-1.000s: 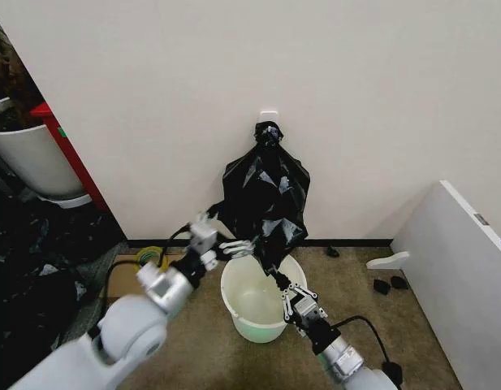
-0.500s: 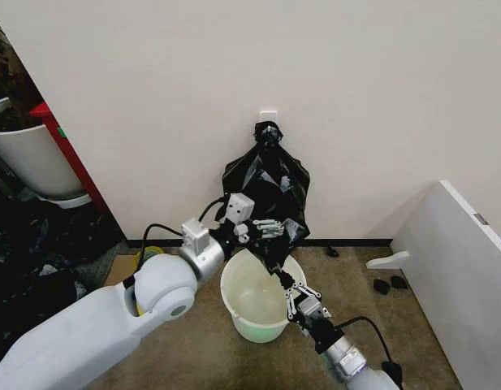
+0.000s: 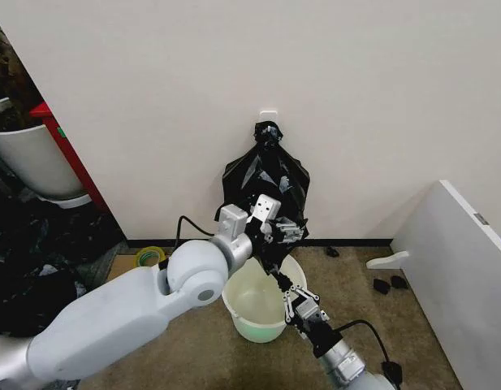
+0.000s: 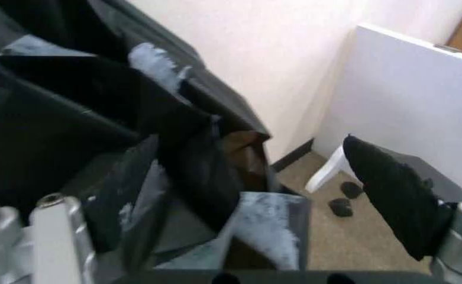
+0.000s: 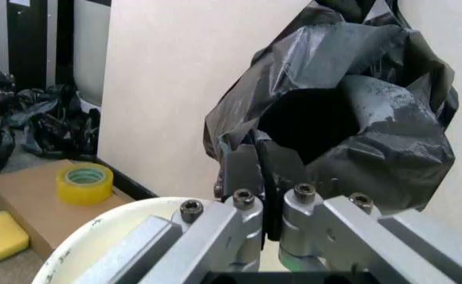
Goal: Place the garbage bag over the trash bin.
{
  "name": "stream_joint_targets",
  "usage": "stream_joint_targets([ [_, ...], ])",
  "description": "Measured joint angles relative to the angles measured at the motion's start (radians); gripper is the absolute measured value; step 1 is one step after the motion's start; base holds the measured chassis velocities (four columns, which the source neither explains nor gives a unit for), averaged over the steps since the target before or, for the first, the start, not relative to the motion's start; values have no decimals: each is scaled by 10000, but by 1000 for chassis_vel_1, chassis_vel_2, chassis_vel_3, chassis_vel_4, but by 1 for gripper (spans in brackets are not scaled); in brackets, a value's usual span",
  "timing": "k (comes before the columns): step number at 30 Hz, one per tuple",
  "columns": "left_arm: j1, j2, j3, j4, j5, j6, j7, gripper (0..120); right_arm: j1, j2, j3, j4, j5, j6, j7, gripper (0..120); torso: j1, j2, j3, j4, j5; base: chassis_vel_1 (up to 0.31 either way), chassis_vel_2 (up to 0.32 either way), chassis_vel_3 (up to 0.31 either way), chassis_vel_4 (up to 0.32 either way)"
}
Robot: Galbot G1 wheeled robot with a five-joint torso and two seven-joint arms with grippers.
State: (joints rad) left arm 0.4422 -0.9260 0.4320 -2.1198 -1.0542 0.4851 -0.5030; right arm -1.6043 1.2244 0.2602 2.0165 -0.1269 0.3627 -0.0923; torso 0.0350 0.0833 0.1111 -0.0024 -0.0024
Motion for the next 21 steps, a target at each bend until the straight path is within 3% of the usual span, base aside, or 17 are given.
stream_joint_targets([
  [9,-28,-295,1,401,-505,332,-569,65,107,18,13,134,129,-8,0,0,0,0,0,2,-1,0,0,0,0],
  [10,-73,-409,1,510,-564,364,-619,56,108,16,14,166,155,-22,-1,0,0,0,0,1,-2,0,0,0,0],
  [11,-73,-409,1,510,-564,364,-619,56,108,16,14,166,155,-22,-1,0,0,0,0,1,-2,0,0,0,0],
  [14,-224,-612,10,657,-841,549,-835,41,95,1,26,213,192,-30,-5,0,-1,0,0,0,-1,0,0,0,0],
  [21,-267,-687,-48,780,-970,608,-1073,19,52,-2,80,262,250,-30,-6,0,-2,0,0,1,-2,0,0,0,0],
])
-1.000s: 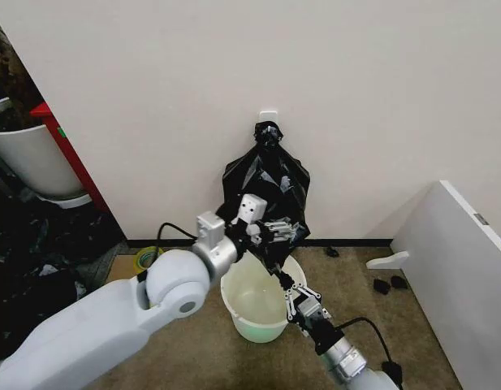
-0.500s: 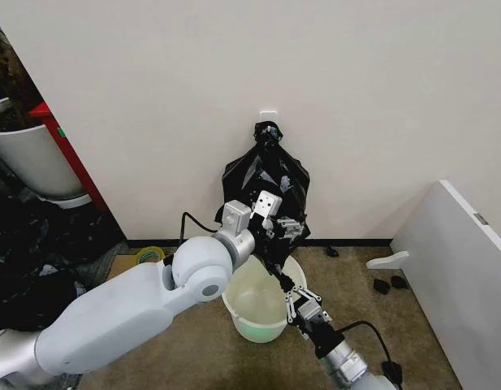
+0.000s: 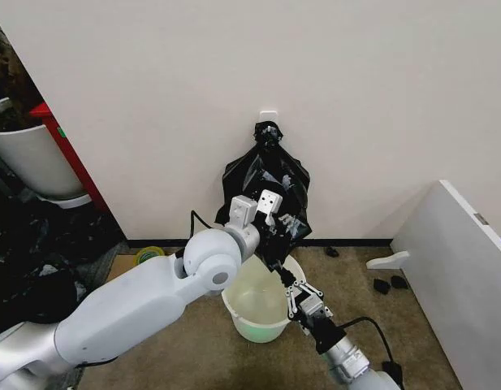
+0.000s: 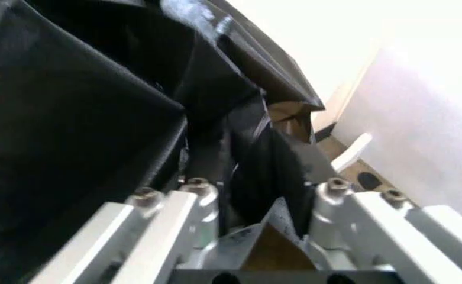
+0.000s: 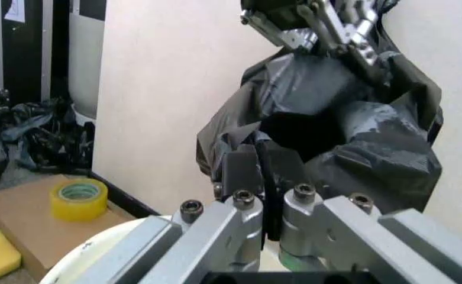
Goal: Place the garbage bag over the trash bin.
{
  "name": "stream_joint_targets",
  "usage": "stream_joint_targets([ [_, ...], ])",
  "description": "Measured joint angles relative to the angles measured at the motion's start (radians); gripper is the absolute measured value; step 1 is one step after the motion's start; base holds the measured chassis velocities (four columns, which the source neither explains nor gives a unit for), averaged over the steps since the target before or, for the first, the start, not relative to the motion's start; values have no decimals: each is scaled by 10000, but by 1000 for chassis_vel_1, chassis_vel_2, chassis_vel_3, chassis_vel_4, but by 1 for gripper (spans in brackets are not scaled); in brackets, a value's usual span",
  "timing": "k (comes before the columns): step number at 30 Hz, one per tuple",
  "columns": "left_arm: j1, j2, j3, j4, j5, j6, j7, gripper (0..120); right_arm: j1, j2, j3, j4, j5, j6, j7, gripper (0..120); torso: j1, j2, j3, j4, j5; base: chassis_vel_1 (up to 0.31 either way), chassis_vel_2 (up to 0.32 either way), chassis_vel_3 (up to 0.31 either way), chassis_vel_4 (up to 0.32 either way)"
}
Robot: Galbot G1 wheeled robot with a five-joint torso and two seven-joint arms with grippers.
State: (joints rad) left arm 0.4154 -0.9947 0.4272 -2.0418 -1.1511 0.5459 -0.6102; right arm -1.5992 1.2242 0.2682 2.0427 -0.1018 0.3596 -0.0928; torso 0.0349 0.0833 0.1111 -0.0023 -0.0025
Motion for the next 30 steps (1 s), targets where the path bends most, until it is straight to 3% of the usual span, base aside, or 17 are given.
stream_joint_targets([
  [2,37,9,-135,10,-119,-6,-144,8,-4,-14,28,10,49,0,2,0,0,0,-1,0,0,0,0,0,0],
  [6,100,60,-269,69,-255,-7,-250,0,1,-23,24,42,91,-20,5,0,0,0,-1,0,0,0,0,0,0],
  [10,188,106,-534,169,-399,-295,-319,0,11,-27,-9,81,110,-61,22,0,0,0,0,-1,0,0,0,0,0],
  [15,902,344,-1872,-134,-465,-1708,355,0,-14,-40,-39,220,302,-180,136,0,0,0,0,-1,-1,0,0,0,0],
  [17,1048,427,-2107,-227,-483,-1888,507,0,-21,-41,-50,267,361,-219,160,0,0,0,-1,0,-1,0,0,0,0],
  [20,1711,865,-2895,-660,-570,-2603,1044,0,-136,-59,-107,548,690,-484,173,0,0,0,-1,2,-2,0,0,0,0],
  [22,1889,976,-3076,-756,-561,-2736,1136,0,-211,-85,-127,645,776,-553,177,3,0,0,-1,1,-1,0,0,0,0],
  [30,3051,1378,-3949,-1294,-150,-3012,1499,0,-1365,-471,320,1988,1301,-1066,433,36,0,2,-1,0,0,0,0,0,0],
])
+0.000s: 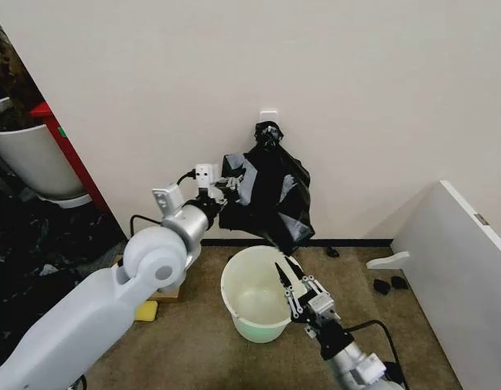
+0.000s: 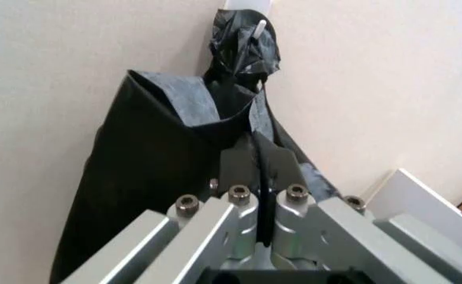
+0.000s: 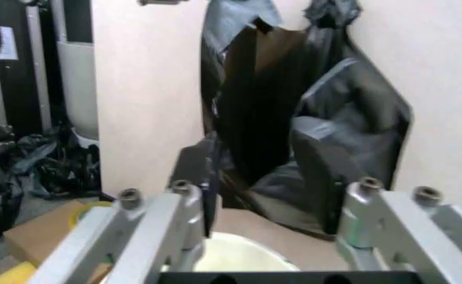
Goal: Place the garbage bag over the trash bin.
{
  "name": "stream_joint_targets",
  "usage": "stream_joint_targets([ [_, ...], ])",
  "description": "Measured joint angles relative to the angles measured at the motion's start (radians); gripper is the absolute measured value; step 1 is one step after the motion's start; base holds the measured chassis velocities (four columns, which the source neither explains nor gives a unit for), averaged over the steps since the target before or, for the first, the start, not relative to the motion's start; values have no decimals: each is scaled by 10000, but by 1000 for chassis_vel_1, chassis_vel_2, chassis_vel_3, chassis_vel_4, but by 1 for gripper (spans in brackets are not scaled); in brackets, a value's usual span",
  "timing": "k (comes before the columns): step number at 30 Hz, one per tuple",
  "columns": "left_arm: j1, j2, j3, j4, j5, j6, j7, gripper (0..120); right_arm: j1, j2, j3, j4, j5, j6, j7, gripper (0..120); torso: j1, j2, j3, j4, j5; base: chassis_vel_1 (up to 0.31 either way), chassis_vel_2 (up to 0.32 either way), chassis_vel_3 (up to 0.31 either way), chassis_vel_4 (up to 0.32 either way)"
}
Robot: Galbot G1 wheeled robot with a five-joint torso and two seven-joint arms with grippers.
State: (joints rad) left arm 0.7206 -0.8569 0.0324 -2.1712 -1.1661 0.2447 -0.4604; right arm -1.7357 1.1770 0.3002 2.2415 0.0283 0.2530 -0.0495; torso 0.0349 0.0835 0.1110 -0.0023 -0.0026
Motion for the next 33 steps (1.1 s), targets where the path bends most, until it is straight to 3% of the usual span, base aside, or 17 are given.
stream_joint_targets([
  [9,409,69,-104,-163,479,-118,244,0,-190,-581,726,1253,1797,-1260,732,65,0,0,0,-1,0,0,0,0,0],
  [11,426,235,-41,-271,642,-151,373,0,602,-1266,1192,1652,3395,-2308,1065,77,0,0,1,0,3,0,0,0,0],
  [12,426,235,-41,-271,642,-151,373,0,602,-1266,1192,1652,3395,-2308,1065,77,0,0,1,0,3,0,0,0,0],
  [14,468,364,-44,-322,666,-155,419,0,1452,-1893,1303,1889,4647,-3235,1272,84,0,0,1,-1,2,0,0,0,0],
  [17,577,484,-61,-293,664,-163,460,0,2927,-2550,586,1860,6365,-4673,1537,97,1,0,1,0,0,0,0,0,0],
  [18,577,484,-61,-293,664,-163,460,0,2927,-2550,586,1860,6365,-4673,1537,97,1,0,1,0,0,0,0,0,0],
  [21,596,500,-67,-279,665,-165,517,0,4862,-2866,-778,1029,7171,-5385,2047,100,2,-1,2,0,2,0,0,0,0],
  [25,695,515,-82,-322,716,-166,559,0,6355,-2899,-1739,324,7897,-5949,2541,100,2,-1,3,3,1,0,0,0,0],
  [33,994,533,-231,-439,860,-166,633,0,7872,-2742,-2858,-799,8709,-7001,3415,98,2,-1,2,-1,-3,0,0,0,0],
])
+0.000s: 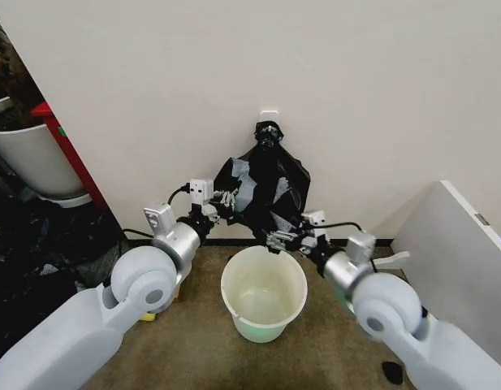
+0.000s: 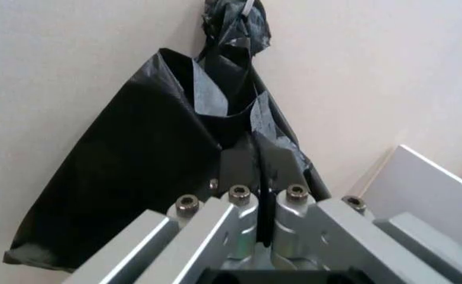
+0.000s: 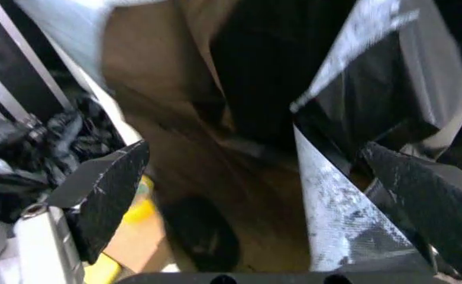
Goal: Place the garbage bag over the trash bin.
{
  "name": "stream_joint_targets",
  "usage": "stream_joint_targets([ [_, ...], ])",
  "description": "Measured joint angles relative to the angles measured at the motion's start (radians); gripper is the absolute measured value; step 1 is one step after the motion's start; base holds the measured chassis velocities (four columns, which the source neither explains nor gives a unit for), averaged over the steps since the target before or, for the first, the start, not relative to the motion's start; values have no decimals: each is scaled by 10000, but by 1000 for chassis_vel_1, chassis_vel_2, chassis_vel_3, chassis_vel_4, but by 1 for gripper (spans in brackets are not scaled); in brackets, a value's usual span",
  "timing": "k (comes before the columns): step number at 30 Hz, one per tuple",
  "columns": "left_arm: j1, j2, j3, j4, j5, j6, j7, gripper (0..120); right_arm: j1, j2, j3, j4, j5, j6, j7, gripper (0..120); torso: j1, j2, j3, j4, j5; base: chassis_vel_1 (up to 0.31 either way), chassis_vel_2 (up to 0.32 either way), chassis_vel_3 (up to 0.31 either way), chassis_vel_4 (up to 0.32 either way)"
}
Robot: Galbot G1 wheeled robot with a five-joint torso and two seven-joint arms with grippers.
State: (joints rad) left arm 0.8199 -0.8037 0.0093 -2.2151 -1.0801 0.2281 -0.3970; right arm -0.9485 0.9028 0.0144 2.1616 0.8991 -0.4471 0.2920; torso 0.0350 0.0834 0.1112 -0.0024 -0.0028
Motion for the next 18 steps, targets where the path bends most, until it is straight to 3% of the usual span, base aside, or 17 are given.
stream_joint_targets([
  [11,270,101,-88,-129,257,-70,216,0,1371,-61,-1123,-955,-858,-63,115,94,0,0,0,1,3,0,0,0,0],
  [18,598,112,-295,-335,312,-75,228,0,1613,-239,-1352,-1003,-1202,-504,212,85,-2,0,-1,0,2,0,0,0,0],
])
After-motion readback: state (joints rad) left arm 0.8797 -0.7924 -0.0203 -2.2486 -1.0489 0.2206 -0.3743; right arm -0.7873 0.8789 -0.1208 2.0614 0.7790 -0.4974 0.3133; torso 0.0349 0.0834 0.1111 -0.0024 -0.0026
